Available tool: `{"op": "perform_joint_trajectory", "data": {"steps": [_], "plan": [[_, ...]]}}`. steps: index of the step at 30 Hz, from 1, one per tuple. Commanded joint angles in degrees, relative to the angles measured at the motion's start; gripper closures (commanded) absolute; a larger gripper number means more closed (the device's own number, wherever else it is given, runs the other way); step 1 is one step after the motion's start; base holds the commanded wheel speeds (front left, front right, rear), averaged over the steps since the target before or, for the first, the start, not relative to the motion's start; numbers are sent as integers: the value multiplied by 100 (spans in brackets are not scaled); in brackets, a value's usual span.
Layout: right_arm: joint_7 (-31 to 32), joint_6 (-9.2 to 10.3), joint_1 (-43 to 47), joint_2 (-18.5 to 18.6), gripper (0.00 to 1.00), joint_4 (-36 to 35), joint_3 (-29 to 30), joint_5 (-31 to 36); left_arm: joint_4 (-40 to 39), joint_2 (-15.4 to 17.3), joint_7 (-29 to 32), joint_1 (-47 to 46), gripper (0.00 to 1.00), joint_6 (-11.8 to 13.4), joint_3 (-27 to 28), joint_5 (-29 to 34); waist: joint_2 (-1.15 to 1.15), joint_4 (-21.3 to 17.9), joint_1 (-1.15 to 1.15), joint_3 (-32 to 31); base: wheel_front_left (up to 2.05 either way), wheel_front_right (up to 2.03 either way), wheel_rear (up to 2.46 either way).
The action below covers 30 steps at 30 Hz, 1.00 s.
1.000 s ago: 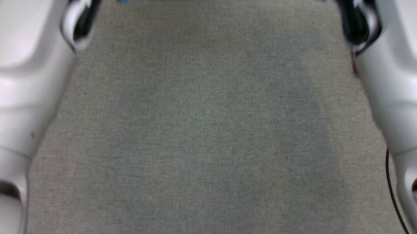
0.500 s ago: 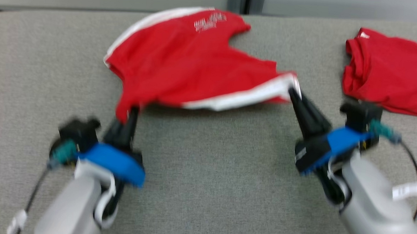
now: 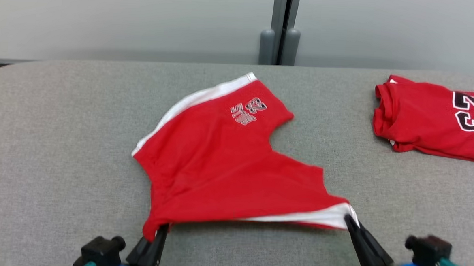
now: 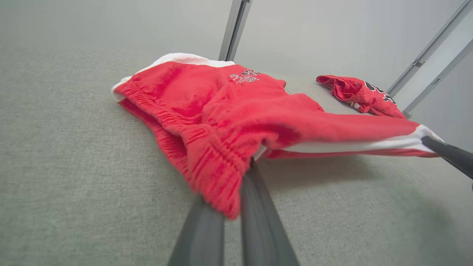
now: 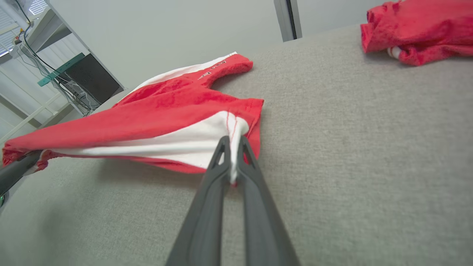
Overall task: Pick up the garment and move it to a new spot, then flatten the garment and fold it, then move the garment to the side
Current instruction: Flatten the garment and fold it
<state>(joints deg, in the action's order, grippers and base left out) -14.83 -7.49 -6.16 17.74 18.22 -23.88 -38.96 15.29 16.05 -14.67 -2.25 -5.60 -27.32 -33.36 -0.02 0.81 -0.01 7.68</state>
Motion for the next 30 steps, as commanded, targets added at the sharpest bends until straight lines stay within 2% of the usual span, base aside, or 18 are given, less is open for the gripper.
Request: {"op": "perform_joint_trajectory", "data": {"steps": [1,8,13,18,22,30], "plan": [[38,-2,274,56,100,-147,133,9,-103,65,25,120,100,45,-11,-16,2,-14,1,-65,0,0,0],[406,-1,1220,-168,100,-1032,907,291,-618,291,253,639,100,126,-78,-80,2,-11,1,-160,0,0,0],[651,-2,1183,-320,100,-1380,1196,575,-744,321,376,550,100,85,-208,-31,2,58,1,-101,0,0,0],[782,-2,520,-200,100,-1425,1317,776,-780,293,379,151,100,17,-300,80,2,170,1,91,0,0,0],[848,-2,-436,-66,100,-1202,1241,857,-754,254,324,-292,100,-39,-305,86,2,301,1,358,0,0,0],[1044,-2,-2626,48,100,71,771,1010,-217,44,195,-1426,100,-145,-299,-67,2,752,1,972,0,0,0]]}}
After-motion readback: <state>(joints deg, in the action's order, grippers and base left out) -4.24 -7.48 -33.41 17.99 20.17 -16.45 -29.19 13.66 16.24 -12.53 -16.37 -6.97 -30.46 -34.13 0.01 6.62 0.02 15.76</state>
